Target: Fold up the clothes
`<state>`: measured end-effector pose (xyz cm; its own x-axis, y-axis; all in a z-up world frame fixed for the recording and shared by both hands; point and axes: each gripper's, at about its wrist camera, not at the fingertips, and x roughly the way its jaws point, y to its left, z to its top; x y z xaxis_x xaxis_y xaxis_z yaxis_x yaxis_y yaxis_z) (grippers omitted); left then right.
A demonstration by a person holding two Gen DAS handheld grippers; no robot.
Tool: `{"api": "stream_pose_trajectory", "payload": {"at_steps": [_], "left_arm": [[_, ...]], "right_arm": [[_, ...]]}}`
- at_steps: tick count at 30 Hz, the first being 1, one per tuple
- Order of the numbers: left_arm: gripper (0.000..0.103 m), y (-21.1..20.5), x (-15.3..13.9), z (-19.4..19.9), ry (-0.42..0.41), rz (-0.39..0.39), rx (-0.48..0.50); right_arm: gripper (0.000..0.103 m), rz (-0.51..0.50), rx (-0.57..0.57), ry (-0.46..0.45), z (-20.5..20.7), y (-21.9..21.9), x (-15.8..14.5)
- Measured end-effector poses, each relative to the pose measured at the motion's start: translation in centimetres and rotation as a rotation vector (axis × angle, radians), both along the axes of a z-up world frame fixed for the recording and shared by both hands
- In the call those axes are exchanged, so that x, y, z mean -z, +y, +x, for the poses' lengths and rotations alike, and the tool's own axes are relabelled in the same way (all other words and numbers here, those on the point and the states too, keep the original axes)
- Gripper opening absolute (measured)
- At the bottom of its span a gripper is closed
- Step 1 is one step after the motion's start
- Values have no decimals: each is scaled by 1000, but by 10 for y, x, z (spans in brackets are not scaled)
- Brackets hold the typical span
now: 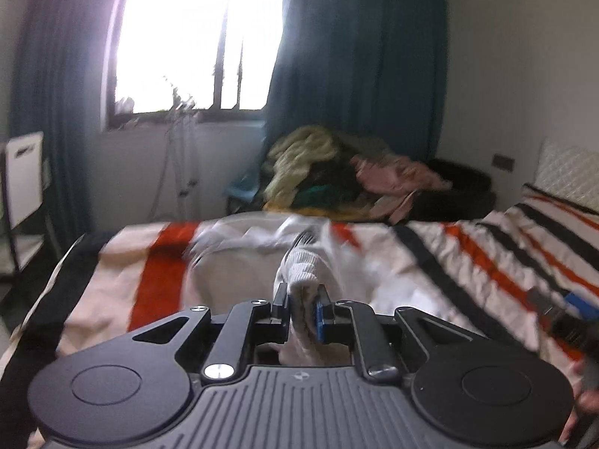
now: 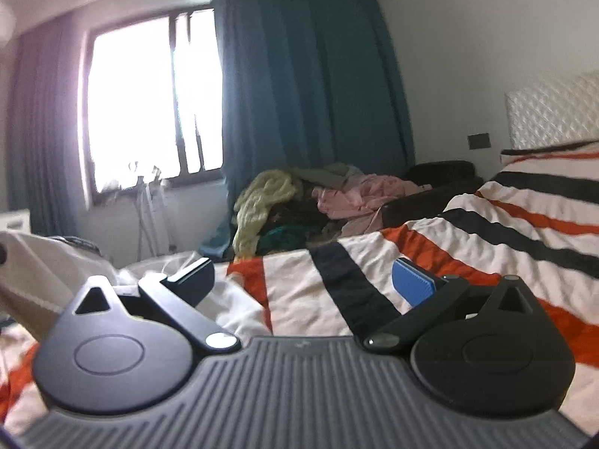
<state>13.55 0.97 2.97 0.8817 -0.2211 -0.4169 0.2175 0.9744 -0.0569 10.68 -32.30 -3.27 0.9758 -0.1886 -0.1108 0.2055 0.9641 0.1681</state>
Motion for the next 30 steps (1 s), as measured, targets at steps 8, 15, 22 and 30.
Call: {"api": "stream_pose_trajectory", "payload": {"at_steps": [8,15,22,30], "left_arm": [[23,50,53,-4,125,39,-41],[34,45,77,1,156,101,-41],[48,45,76,5,192,31,-53],[58,54,66,-7,212,-34,-108]], "right_arm": [[103,34,-120,113,5,21,2],[102,81,-200,239,19,31,23],[98,126,-253,248,25,34,26],[71,170,-242,304,25,28,31]]}}
